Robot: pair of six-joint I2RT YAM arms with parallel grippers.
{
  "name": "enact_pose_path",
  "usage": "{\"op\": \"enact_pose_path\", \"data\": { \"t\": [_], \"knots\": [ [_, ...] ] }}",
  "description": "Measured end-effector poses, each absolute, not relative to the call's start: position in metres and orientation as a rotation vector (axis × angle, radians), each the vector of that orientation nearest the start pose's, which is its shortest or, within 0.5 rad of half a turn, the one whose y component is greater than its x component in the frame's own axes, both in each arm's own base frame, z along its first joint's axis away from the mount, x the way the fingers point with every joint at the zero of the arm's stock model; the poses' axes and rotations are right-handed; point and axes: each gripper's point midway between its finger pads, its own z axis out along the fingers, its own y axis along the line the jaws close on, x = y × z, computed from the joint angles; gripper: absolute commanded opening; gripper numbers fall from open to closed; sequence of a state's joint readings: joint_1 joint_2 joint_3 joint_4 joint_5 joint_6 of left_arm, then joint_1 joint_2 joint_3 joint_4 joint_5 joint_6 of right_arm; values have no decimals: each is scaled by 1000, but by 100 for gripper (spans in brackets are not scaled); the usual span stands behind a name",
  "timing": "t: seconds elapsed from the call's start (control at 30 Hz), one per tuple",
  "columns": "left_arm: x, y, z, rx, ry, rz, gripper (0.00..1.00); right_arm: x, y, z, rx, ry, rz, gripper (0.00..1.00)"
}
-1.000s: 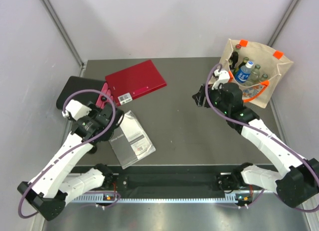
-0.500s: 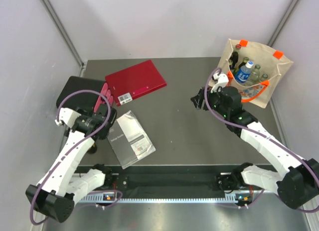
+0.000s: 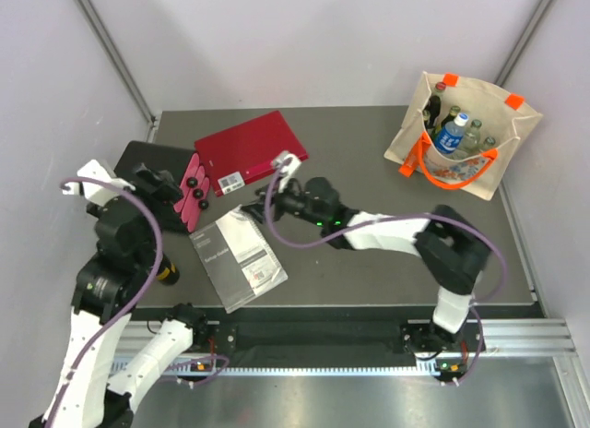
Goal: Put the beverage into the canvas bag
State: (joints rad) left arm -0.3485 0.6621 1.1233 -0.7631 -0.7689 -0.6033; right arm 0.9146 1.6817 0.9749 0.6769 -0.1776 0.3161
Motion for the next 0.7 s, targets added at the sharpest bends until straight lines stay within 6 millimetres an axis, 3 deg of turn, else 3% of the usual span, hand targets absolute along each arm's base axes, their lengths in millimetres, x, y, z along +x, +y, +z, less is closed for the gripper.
{"op": "enact_pose_path", "data": {
  "t": [0.13, 0.27, 0.47, 0.7],
  "knots": [
    [223, 7, 410, -586, 1534, -167, 99, 268, 518, 214, -737, 1473, 1187, 67],
    [218, -14, 441, -482, 1500, -297, 99, 242, 578, 214, -807, 1358, 1285, 70],
    [212, -36, 453, -387, 1500, -418, 99, 202, 634, 199, -913, 1247, 1358, 73],
    [197, -34, 458, -368, 1466, -446, 99, 167, 660, 187, -1034, 1143, 1346, 82]
  ]
}}
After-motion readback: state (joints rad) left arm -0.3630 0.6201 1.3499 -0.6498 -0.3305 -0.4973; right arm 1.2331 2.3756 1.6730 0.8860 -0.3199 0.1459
